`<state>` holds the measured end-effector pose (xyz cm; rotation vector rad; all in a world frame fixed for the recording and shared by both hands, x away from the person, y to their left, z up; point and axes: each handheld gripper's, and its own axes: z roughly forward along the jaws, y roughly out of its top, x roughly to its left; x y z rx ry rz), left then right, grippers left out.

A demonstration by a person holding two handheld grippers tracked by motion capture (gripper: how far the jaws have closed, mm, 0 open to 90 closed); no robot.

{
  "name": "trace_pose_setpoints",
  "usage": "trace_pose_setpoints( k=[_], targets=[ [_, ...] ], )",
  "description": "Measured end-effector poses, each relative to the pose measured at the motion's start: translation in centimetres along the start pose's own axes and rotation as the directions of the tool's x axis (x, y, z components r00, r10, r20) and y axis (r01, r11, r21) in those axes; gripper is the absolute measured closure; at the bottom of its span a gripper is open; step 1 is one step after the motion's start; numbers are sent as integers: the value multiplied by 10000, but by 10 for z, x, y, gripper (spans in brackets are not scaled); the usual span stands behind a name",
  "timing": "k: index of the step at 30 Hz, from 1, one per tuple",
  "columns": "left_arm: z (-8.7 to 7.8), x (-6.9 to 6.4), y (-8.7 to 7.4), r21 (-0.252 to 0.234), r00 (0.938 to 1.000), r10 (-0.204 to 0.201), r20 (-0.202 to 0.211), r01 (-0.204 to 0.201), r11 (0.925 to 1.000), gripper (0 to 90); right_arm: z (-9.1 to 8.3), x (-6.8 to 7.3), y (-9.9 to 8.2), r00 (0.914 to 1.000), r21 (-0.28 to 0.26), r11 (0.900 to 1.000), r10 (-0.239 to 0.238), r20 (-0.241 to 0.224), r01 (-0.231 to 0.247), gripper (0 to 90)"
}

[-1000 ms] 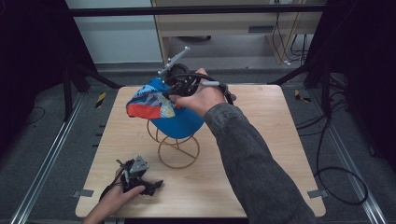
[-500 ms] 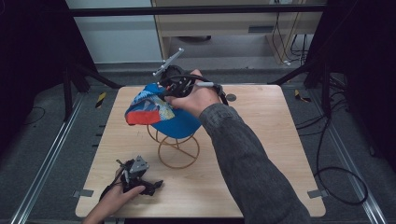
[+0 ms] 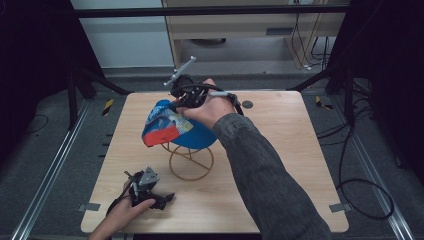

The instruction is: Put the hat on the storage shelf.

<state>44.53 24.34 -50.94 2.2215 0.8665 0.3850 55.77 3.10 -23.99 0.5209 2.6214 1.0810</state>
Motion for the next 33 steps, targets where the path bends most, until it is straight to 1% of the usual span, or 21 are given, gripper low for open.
trace_pose_setpoints(
  k=[3, 10, 15, 20, 24, 26, 31, 33],
  targets=[
    [0, 0, 0, 4, 10000, 0, -8, 0, 10000, 0, 1, -1, 1, 10000, -69, 10000, 1, -14, -1, 884],
    [0, 0, 0, 3, 10000, 0, -5, 0, 10000, 0, 3, -1, 1, 10000, 10, 10000, -34, -6, 34, 889],
    [0, 0, 0, 5, 10000, -1, -6, 1, 10000, 0, 2, 2, 0, 9999, -79, 9999, -105, -4, 105, 868],
    [0, 0, 0, 5, 10000, 3, -6, -3, 10000, 0, 0, 3, -2, 10000, -149, 9999, -62, 21, 63, 818],
    [0, 0, 0, 6, 10000, 1, -6, -1, 10000, 0, -2, 2, -5, 10000, -299, 9995, -40, -15, 39, 745],
    [0, 0, 0, 5, 10000, 2, -8, -2, 10000, 0, -3, 2, -5, 10000, -308, 9995, 40, 36, -39, 703],
    [0, 0, 0, 5, 10000, -2, -5, 2, 10000, 0, -4, 2, -7, 9999, -301, 9995, 100, 94, -97, 639],
    [0, 0, 0, 3, 10000, 0, 3, 0, 10000, 0, -5, 2, -8, 9999, -363, 9992, 141, 74, -138, 590]
  ],
)
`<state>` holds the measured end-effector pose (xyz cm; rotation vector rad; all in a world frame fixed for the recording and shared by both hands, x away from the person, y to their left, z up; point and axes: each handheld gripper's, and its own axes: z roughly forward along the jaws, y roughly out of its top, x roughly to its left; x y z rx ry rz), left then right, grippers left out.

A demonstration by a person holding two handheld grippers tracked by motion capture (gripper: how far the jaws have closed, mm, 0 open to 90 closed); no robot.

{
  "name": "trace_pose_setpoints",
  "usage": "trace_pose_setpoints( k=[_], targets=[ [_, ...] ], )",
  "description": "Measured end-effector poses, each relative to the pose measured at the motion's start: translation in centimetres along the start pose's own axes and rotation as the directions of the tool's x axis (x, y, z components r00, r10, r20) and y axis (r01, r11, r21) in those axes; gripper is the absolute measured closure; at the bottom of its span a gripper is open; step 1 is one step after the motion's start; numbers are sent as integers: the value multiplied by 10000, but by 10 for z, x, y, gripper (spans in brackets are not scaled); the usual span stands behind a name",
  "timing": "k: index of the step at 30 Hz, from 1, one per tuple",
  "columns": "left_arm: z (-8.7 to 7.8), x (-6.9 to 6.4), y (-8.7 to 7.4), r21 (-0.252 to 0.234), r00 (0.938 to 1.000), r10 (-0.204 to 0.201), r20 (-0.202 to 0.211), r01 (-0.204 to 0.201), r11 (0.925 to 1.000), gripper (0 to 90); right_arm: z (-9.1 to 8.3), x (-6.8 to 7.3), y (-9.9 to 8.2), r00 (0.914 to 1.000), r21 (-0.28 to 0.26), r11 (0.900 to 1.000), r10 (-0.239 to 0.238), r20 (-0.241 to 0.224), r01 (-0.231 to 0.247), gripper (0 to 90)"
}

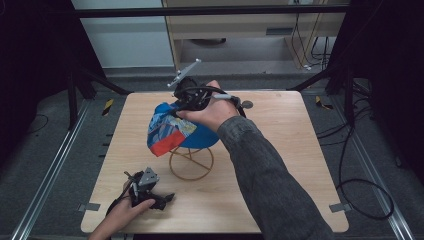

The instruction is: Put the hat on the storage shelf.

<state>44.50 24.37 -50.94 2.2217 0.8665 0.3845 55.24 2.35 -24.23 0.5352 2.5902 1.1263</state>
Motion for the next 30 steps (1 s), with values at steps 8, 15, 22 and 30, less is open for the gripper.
trace_pose_setpoints(
  k=[8, 15, 22, 30],
  targets=[
    [0, 0, 0, 1, 10000, 3, -2, -3, 10000, 0, -3, 2, -5, 9999, -147, 9998, 119, 114, -118, 423],
    [0, 0, 0, -2, 10000, -16, -7, 16, 10000, 0, -4, 2, -11, 9996, -163, 9996, 214, 210, -210, 350],
    [0, 0, 0, -1, 10000, -8, -3, 8, 10000, 0, -8, 2, -13, 9985, -330, 9988, 380, 382, -368, 267],
    [0, 0, 0, -3, 10000, -8, -3, 8, 10000, 0, -12, 5, -18, 9966, -499, 9973, 566, 601, -536, 157]
  ],
)
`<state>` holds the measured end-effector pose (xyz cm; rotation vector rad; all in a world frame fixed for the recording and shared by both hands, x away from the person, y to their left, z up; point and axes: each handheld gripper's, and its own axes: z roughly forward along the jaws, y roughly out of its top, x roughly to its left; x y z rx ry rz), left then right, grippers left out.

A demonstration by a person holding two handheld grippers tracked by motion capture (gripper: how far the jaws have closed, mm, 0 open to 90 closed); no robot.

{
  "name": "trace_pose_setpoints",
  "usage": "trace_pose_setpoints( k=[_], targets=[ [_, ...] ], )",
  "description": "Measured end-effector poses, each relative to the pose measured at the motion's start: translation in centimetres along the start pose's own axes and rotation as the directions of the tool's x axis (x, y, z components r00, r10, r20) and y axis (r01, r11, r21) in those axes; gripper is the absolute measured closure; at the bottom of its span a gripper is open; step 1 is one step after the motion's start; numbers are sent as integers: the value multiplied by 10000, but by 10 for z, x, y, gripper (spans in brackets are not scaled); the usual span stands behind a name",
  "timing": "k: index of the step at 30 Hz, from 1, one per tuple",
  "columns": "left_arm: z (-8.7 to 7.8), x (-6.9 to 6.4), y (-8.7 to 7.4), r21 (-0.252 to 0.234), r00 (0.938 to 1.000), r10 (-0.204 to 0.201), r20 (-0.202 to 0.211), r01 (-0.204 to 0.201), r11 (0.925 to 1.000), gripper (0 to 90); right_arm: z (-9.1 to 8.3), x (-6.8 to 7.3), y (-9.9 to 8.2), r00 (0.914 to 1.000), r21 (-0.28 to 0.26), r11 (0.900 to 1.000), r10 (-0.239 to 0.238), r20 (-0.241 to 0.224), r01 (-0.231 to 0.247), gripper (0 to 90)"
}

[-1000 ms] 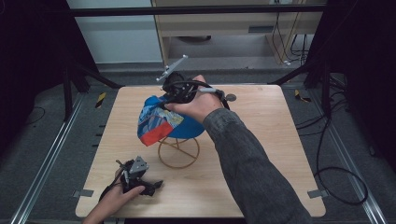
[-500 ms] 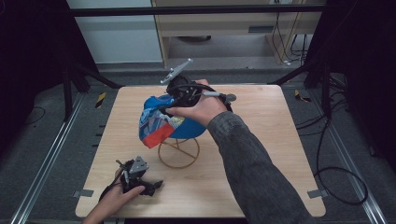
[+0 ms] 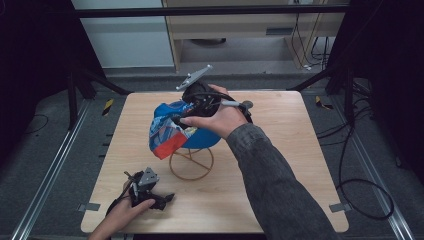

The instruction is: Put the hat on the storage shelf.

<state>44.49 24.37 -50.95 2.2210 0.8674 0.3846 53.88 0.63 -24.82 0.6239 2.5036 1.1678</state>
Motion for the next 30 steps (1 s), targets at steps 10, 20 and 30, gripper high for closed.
trace_pose_setpoints(
  k=[10, 20, 30],
  targets=[
    [0, 0, 0, 5, 10000, -1, 2, 1, 10000, 0, -10, 0, -6, 9997, -262, 9996, 130, 225, -124, 56],
    [0, 0, 0, 10, 10000, -1, 9, 1, 10000, 0, -19, -4, -17, 9985, -327, 9989, 362, 416, -349, 51],
    [0, 0, 0, 2, 10000, -8, 2, 8, 10000, 0, -37, -5, -29, 9969, -612, 9971, 494, 616, -456, 49]
  ],
)
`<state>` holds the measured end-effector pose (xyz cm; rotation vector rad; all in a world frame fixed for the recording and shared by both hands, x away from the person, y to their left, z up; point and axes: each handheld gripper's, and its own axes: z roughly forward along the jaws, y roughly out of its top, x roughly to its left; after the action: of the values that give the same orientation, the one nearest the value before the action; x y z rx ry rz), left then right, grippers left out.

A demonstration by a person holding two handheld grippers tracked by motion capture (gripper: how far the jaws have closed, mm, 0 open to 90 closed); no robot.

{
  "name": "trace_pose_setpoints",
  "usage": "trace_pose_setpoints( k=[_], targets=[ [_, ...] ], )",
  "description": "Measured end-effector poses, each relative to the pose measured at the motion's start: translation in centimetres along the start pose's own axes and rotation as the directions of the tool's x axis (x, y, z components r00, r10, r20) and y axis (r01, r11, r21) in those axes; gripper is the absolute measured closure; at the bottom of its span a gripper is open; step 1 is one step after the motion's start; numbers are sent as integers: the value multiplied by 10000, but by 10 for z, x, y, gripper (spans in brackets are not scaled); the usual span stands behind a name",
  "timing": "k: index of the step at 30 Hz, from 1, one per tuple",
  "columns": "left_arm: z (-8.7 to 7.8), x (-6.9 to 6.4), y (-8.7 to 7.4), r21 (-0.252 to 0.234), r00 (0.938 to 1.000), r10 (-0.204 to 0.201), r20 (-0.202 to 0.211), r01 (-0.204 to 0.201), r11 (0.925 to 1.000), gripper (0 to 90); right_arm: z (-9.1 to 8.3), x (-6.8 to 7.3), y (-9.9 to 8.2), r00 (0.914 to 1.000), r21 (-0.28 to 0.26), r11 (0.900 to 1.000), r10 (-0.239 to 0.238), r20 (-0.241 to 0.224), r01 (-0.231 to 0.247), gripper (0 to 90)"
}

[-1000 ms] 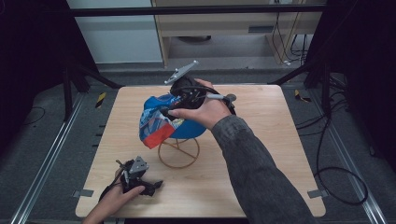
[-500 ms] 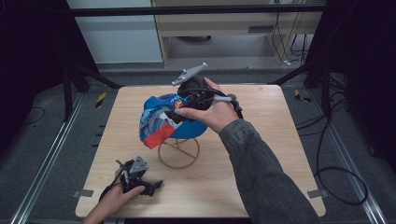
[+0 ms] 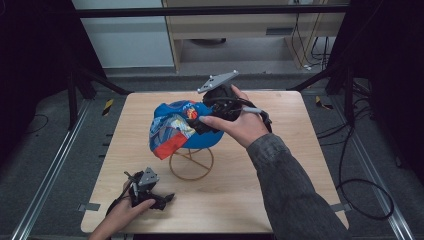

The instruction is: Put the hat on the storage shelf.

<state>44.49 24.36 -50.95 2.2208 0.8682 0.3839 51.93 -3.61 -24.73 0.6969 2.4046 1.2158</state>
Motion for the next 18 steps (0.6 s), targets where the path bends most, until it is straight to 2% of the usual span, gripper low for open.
trace_pose_setpoints(
  k=[18],
  targets=[
    [0, 0, 0, -16, 10000, 11, 3, -11, 10000, 0, -28, -13, -27, 9988, -191, 9992, 356, 335, -350, 55]
  ],
)
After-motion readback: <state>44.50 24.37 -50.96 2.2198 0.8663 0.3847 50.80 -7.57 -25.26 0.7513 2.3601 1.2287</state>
